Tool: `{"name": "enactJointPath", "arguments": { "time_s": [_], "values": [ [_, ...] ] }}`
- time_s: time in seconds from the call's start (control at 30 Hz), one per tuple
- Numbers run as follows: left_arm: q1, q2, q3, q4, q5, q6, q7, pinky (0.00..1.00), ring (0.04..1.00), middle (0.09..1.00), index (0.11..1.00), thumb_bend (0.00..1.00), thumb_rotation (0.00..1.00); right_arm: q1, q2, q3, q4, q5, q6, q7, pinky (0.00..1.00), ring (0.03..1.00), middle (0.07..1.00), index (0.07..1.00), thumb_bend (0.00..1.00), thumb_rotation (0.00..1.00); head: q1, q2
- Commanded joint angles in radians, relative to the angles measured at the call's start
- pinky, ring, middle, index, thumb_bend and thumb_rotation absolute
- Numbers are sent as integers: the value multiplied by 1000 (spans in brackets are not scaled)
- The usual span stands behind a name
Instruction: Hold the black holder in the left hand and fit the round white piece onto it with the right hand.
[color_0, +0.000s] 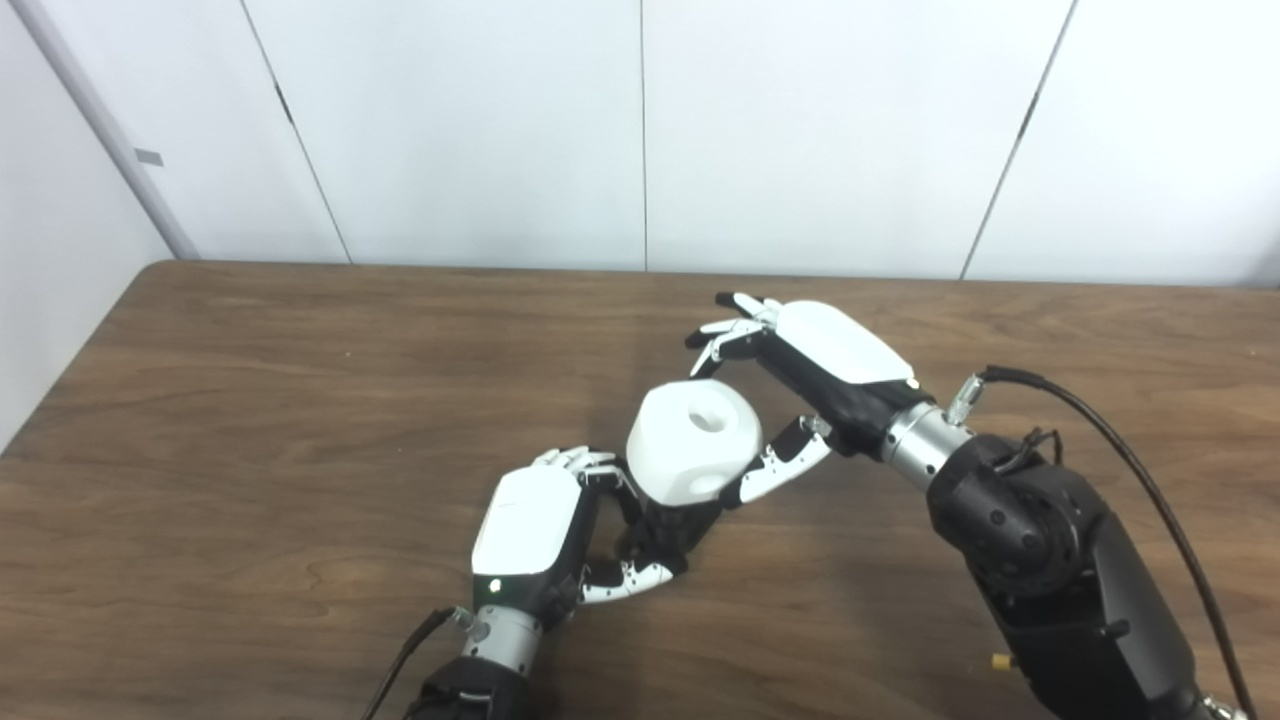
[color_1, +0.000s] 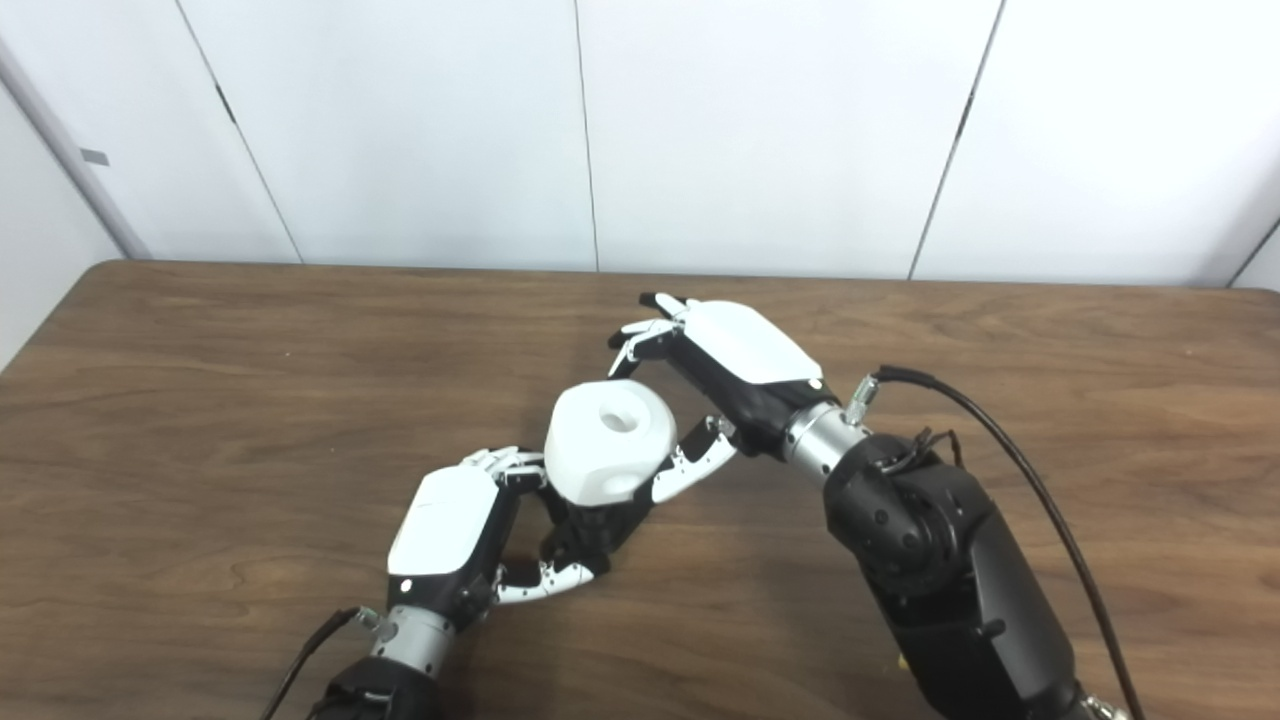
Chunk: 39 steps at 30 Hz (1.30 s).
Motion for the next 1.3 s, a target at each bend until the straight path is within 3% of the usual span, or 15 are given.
{"name": "enactJointPath", "arguments": {
  "time_s": [0.0,0.33,0.87,1.27],
  "values": [
    [17,4,-28,48,12,-3,-41,869,832,764,486,523,51,-54,-4,-17,-39,10,-9,-16,1000,982,833,482,522,140,1,1],
    [17,3,-27,42,10,3,-49,869,835,767,486,523,51,-62,-12,-18,-38,14,-11,-14,1000,974,827,482,523,138,1,1],
    [15,2,-29,41,14,8,-53,870,837,769,486,523,51,-39,-4,37,-34,-11,-1,9,1000,982,835,483,522,138,2,2],
    [17,4,-29,42,13,0,-44,868,833,767,486,523,51,-30,-4,47,-16,-17,-13,-3,1000,979,835,482,523,137,1,5]
  ]
}}
